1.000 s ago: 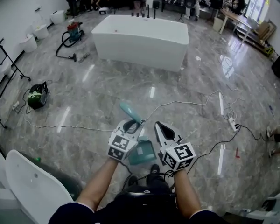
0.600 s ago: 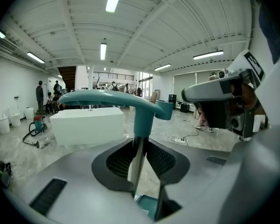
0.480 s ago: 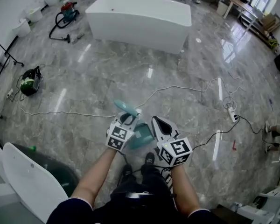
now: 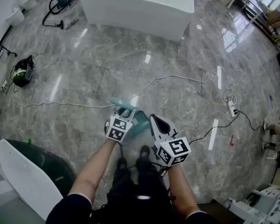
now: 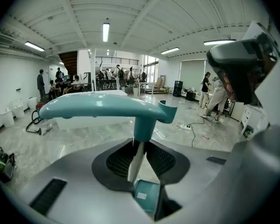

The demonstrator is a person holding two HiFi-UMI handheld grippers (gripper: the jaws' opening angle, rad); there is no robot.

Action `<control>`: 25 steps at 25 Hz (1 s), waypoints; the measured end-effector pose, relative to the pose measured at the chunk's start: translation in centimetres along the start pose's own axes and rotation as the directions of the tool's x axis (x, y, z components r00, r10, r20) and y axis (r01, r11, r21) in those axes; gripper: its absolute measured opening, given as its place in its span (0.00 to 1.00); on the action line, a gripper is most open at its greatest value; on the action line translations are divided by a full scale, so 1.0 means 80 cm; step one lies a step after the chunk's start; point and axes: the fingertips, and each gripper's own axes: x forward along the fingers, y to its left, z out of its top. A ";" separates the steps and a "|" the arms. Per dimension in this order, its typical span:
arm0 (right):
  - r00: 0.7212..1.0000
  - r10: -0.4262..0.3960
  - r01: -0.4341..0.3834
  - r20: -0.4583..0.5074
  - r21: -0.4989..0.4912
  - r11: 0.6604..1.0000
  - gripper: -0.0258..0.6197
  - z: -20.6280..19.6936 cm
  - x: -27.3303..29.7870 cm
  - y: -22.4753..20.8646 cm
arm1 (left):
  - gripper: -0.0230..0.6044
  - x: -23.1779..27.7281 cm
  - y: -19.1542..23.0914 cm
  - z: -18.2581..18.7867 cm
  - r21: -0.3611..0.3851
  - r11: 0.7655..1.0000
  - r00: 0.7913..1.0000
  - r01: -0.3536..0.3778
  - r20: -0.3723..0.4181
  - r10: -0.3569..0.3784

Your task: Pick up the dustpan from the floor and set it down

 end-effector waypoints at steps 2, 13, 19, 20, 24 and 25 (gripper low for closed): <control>1.000 -0.006 0.006 -0.010 0.011 1.000 0.05 -0.005 0.005 -0.014 | 0.20 0.021 0.005 -0.008 -0.006 1.000 1.000 -0.007 -0.018 0.007; 0.998 -0.026 0.028 -0.054 0.027 0.999 0.05 -0.028 0.025 -0.083 | 0.20 0.111 0.009 -0.034 -0.003 1.000 0.998 -0.016 -0.065 0.015; 0.997 -0.037 0.038 -0.065 0.015 0.999 0.05 -0.033 0.040 -0.111 | 0.20 0.142 0.015 -0.032 -0.009 1.000 0.998 -0.022 -0.061 0.022; 0.997 -0.039 0.040 -0.067 0.014 0.999 0.05 -0.033 0.042 -0.115 | 0.20 0.148 0.017 -0.032 -0.010 1.000 0.998 -0.025 -0.065 0.024; 0.996 -0.045 0.047 -0.072 0.022 0.999 0.05 -0.034 0.043 -0.127 | 0.20 0.167 0.028 -0.031 -0.020 0.999 0.997 -0.045 -0.065 0.043; 0.996 -0.046 0.048 -0.072 0.025 0.999 0.05 -0.035 0.042 -0.129 | 0.20 0.170 0.030 -0.030 -0.020 0.999 0.997 -0.050 -0.062 0.048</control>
